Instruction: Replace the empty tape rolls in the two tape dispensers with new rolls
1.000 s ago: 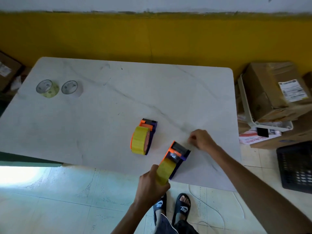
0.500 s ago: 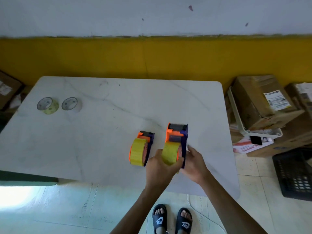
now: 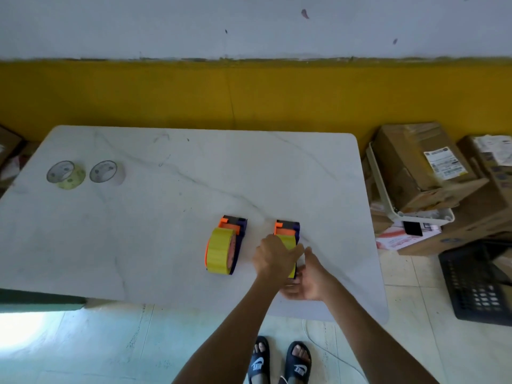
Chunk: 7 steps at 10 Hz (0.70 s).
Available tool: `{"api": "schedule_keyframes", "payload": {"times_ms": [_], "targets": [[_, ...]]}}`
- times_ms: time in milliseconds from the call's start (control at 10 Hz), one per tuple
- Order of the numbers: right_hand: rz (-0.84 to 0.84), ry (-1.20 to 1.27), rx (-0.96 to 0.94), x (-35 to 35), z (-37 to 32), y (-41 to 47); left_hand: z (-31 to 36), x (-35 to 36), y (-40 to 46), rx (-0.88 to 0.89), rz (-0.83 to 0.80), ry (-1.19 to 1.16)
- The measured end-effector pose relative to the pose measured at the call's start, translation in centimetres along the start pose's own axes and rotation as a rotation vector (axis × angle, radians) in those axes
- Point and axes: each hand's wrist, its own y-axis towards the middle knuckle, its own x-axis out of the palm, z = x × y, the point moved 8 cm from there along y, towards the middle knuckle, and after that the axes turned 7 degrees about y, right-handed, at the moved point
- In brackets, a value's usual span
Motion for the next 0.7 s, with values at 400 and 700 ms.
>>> {"api": "schedule_keyframes", "payload": {"times_ms": [400,700], "targets": [[0.359,-0.439,-0.223,-3.3,-5.2,-2.0,-0.5,1.4,-0.9,-0.014,-0.022,-0.059],[0.47,-0.963,-0.589,2.2,-11.3,-11.2,2.2,-8.6,-2.3,0.273,0.348,-0.019]]}}
